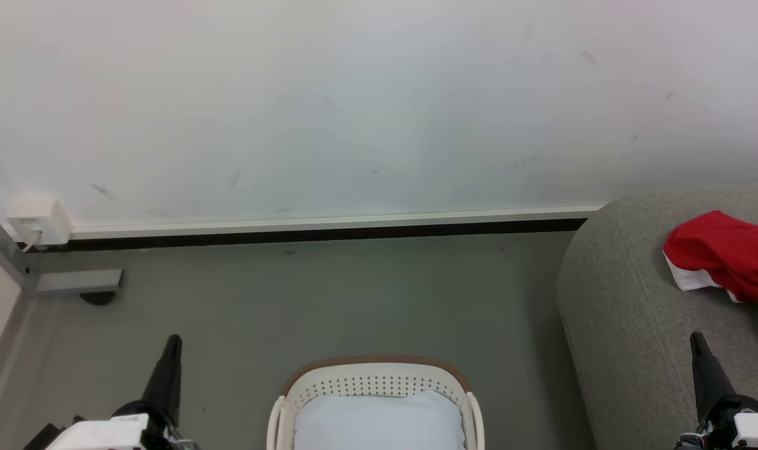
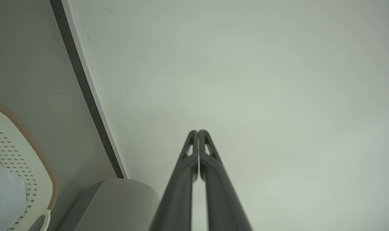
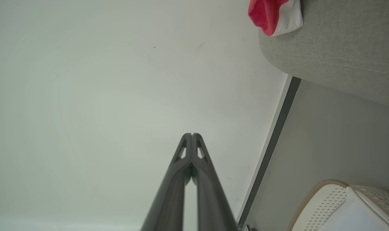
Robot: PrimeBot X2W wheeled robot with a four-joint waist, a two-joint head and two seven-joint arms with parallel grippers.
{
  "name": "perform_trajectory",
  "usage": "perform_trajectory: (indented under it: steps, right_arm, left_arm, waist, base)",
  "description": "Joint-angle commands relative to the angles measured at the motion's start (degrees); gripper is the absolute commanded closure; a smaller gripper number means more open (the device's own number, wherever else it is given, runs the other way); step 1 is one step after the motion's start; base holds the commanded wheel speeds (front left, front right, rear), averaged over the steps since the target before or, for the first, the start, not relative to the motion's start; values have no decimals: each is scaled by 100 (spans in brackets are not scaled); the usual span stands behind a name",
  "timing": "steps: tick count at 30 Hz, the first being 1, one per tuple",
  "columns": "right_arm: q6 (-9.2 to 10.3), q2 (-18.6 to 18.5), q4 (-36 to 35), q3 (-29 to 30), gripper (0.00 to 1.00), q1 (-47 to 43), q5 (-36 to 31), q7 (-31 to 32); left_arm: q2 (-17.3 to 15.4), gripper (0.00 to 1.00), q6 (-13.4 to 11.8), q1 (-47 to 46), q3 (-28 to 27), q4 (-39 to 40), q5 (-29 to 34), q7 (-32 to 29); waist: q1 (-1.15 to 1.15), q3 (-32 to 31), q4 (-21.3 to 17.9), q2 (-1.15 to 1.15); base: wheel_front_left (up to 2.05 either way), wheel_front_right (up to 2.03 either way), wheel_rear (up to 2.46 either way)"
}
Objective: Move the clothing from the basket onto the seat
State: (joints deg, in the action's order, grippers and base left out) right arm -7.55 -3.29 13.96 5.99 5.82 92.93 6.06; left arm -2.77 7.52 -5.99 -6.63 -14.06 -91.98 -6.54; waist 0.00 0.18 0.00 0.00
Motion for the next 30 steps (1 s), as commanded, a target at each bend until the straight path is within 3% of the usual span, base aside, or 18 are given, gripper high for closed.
perform_trajectory:
  steps: [1,30]
  right_arm:
    - [12,4,13,19,100,67,-17,27]
    - [12,18,15,41,100,69,-40,40]
  left_arm:
    - [-8,100,12,-49,-8,-2,-77,-20]
    - [-9,100,12,-49,-6,-2,-78,-19]
  waist:
    - [0,0,0,0]
    - [0,0,0,0]
  base:
    - [0,0,0]
    - [0,0,0]
